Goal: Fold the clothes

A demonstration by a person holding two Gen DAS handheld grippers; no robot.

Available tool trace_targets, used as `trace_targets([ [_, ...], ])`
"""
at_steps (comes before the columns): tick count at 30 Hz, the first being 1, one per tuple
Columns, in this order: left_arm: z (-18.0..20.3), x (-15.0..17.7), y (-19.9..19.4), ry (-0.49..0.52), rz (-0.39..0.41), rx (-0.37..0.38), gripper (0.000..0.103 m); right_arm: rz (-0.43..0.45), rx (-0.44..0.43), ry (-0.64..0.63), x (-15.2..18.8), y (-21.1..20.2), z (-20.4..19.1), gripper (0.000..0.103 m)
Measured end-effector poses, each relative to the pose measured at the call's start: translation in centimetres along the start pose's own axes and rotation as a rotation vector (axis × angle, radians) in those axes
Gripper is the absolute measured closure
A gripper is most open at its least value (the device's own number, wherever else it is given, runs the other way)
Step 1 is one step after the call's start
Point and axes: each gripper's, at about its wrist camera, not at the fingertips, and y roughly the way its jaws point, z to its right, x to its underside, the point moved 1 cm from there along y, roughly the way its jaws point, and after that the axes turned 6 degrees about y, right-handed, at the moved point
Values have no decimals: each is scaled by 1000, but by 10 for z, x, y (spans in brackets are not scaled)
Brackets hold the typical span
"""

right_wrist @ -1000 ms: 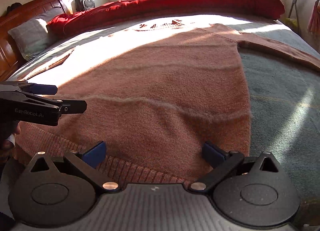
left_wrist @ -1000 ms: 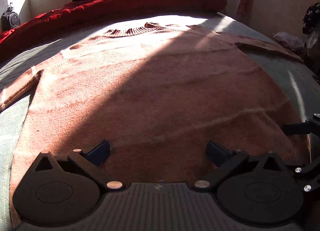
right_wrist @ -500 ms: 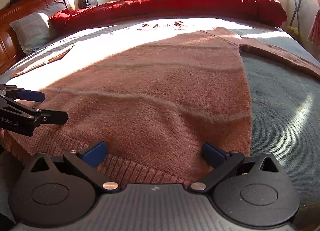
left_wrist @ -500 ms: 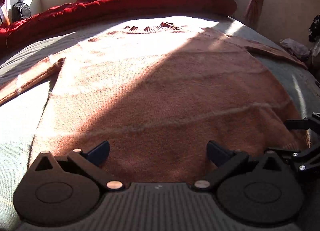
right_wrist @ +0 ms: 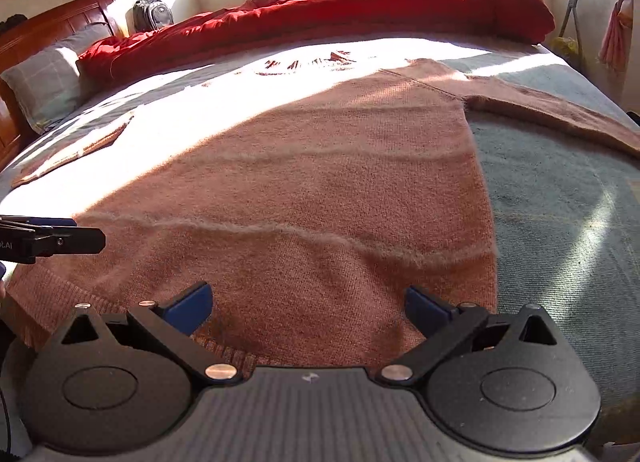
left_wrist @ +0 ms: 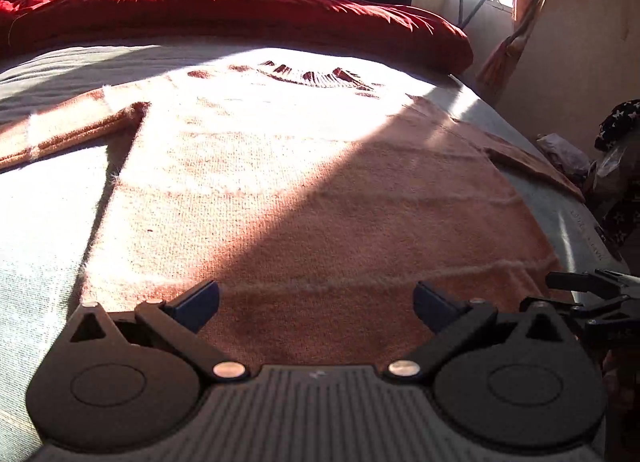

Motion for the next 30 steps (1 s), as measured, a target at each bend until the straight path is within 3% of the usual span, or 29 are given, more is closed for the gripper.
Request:
trace_targets([
  [7,-60,-83,12,-21,102,41,1,49,-39,10,-24,12,-13,0],
  [10,-93,-117,37,-112,127,99,1,46,-60,7,-33,25,-22,0],
  [13,-117,-137,72,-222,102,173,1,38,-68,-2,-40,38,-28,0],
  [16,-126,-141,105,-245,56,189,1,34,-69,-7,-46,49,-29,0],
  [20,-148,-126,132,-298,-7,121,1,30,-68,-10,-50,63,-26,0],
  [23,-158,-105,135,-317,15,181,1,32,-67,-24,-49,67,-24,0],
  [27,-148,-100,123,-207,3,157,1,31,-67,-43,-48,70,-23,0],
  [30,-150,-114,111,-233,17,147,1,30,-65,-48,-48,70,-23,0],
])
